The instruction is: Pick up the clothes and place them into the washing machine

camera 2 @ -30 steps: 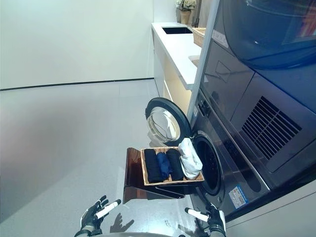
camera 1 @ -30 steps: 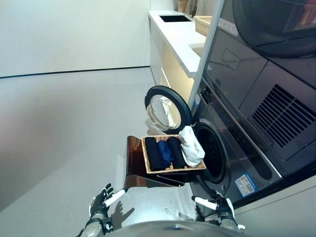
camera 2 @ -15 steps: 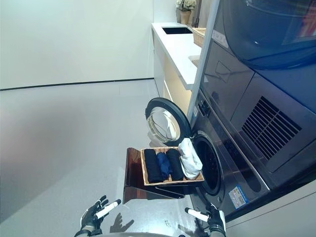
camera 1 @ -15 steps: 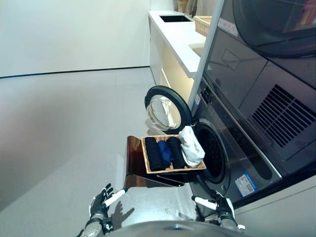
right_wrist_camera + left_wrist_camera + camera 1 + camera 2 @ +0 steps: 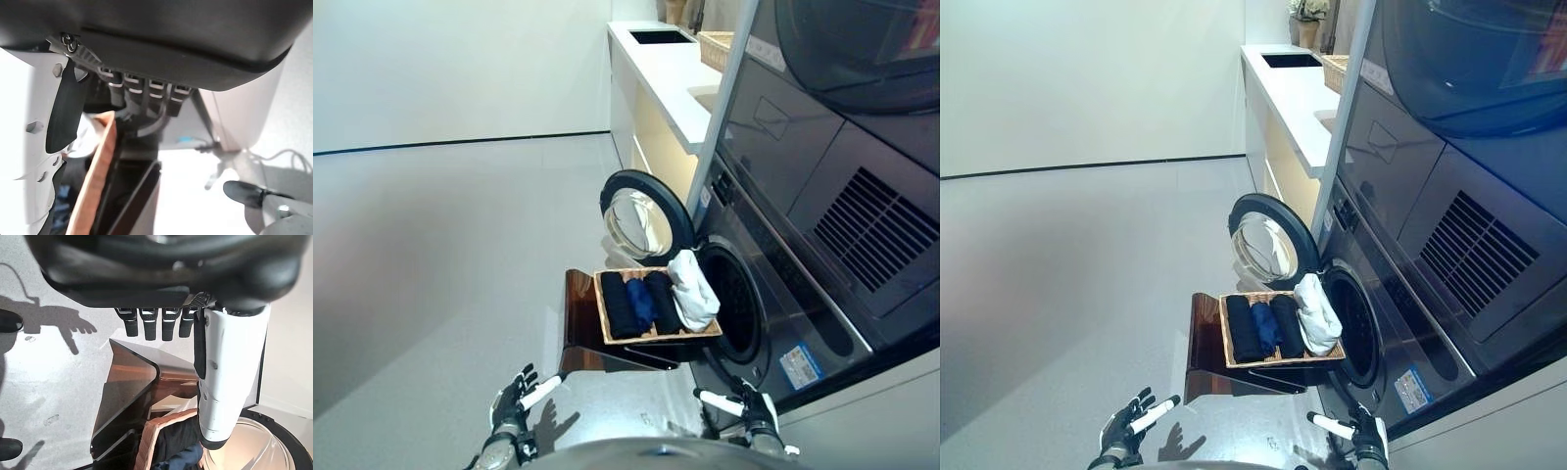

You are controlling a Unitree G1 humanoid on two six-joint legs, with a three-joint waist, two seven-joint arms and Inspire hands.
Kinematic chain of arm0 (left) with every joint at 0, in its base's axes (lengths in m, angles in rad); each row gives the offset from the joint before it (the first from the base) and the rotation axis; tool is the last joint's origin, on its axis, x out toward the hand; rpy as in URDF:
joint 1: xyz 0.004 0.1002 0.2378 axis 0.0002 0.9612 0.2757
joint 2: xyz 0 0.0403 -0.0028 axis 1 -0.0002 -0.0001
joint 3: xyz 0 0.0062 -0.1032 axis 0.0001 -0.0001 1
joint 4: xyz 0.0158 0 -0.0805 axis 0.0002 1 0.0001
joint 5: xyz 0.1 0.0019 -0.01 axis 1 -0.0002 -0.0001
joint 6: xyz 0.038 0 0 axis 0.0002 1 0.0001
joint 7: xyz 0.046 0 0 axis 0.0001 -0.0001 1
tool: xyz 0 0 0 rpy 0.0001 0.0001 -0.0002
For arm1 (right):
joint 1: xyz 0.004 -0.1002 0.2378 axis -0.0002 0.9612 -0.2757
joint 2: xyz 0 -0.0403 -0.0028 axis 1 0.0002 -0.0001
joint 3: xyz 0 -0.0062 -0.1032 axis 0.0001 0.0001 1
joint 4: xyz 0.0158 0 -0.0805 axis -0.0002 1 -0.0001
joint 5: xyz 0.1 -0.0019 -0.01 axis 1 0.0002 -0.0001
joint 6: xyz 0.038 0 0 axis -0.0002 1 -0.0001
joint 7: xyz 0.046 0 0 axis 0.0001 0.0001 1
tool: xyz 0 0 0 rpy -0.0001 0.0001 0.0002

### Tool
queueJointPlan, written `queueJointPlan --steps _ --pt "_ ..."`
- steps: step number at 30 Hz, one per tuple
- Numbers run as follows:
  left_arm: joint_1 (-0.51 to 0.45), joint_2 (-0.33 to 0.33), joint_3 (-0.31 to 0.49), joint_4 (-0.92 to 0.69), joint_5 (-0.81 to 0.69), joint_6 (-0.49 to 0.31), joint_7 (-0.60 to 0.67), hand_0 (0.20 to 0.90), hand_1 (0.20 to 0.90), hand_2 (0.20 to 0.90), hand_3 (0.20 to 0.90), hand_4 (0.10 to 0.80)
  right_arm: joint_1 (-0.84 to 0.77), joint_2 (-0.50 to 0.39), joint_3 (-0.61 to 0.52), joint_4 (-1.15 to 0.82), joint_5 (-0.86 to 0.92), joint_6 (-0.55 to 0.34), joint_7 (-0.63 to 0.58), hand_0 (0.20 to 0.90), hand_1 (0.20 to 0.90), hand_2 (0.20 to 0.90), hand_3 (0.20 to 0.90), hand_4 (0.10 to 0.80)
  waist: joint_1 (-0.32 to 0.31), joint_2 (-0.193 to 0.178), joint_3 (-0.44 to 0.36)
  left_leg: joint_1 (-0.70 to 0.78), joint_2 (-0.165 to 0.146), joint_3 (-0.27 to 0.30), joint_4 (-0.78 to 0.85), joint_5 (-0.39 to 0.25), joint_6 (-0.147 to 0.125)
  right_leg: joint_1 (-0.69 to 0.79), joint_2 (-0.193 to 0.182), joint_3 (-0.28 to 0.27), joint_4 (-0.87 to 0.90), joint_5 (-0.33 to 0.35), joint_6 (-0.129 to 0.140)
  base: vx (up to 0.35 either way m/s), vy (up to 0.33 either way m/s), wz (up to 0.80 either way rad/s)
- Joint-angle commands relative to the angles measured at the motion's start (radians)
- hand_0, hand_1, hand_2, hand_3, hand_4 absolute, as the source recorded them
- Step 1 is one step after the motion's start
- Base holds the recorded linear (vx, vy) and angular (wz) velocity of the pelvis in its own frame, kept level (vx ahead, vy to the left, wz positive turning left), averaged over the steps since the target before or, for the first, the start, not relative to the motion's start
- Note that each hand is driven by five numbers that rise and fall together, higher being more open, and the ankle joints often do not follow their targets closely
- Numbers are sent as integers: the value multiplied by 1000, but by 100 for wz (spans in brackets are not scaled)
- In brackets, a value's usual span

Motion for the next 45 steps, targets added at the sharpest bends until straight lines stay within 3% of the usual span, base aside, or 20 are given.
queueJointPlan --steps 1,8,11,16,19,21,24,27,30,34,38,45 --pt "-77 36 9 -63 4 -61 1 900 900 900 900 800 -63 -11 -37 5 44 -42 -12 900 900 900 900 800 -21 -32 1 -66 -63 -26 -6 18 42 -25 -40 -3 127 -64 26 53 86 -1" --pt "-81 43 15 -90 7 -60 -4 900 900 900 900 800 -61 -9 -60 7 68 -39 -4 900 900 900 900 800 -9 -55 23 -84 -100 -40 100 -40 72 -16 -91 -17 192 -50 39 54 95 3" --pt "-75 50 26 -109 12 -57 -6 900 900 900 900 800 -66 -14 -76 3 89 -40 2 900 900 900 900 800 -2 -63 32 -103 -136 -42 152 -68 97 -45 -129 0 271 6 45 33 154 16" --pt "-75 66 36 -120 36 -43 -6 900 900 900 900 800 -72 -18 -91 -8 114 -46 -1 900 900 900 900 800 -11 -48 63 -71 -176 -55 150 -82 147 -168 -155 53 507 115 -7 15 230 13" --pt "-83 80 43 -130 38 -42 -2 900 900 900 900 800 -73 -13 -90 -10 116 -47 -2 900 900 900 900 800 -12 -35 84 -45 -170 -56 138 -89 157 -234 -159 -1 552 81 -25 50 125 6" --pt "-84 80 48 -139 36 -43 0 900 900 900 900 800 -72 -14 -93 -3 115 -45 0 900 900 900 900 800 -21 -33 86 -20 -163 -58 118 -98 146 -256 -169 -46 479 56 -21 155 -23 -2" --pt "-84 73 51 -145 29 -48 8 900 900 900 900 800 -75 -11 -95 3 114 -43 -2 900 900 900 900 800 -38 -42 97 28 -152 -81 84 -116 116 -270 -176 -78 277 75 8 221 -123 7" --pt "-77 70 47 -129 14 -52 14 900 900 900 900 800 -79 0 -85 -6 106 -35 -8 900 900 900 900 800 -61 -58 106 88 -133 -100 47 -138 90 -313 -157 -32 123 161 52 234 -125 8" --pt "-68 68 44 -131 2 -52 17 900 900 900 900 800 -74 5 -80 -19 94 -28 -12 900 900 900 900 800 -62 -64 104 108 -120 -105 32 -145 80 -317 -153 -13 110 193 64 149 -110 26" --pt "-61 60 44 -112 -17 -50 16 900 900 900 900 800 -54 6 -73 -22 84 -26 -4 900 900 900 900 800 -63 -73 87 122 -94 -112 39 -164 61 -309 -135 -49 164 138 54 152 -168 36" --pt "-77 41 25 -88 -35 -59 25 900 900 900 900 800 -85 -22 -67 -31 76 -33 -16 900 900 900 900 800 -72 -49 67 113 -18 -115 53 -156 17 -313 -112 -93 197 84 38 108 -180 9" --pt "-139 24 -22 -98 -38 -67 44 900 900 900 900 800 -110 -56 -71 -46 81 -46 -39 900 900 900 900 800 -82 -24 75 78 34 -106 62 -124 -16 -325 -115 -132 229 56 29 18 -96 30"
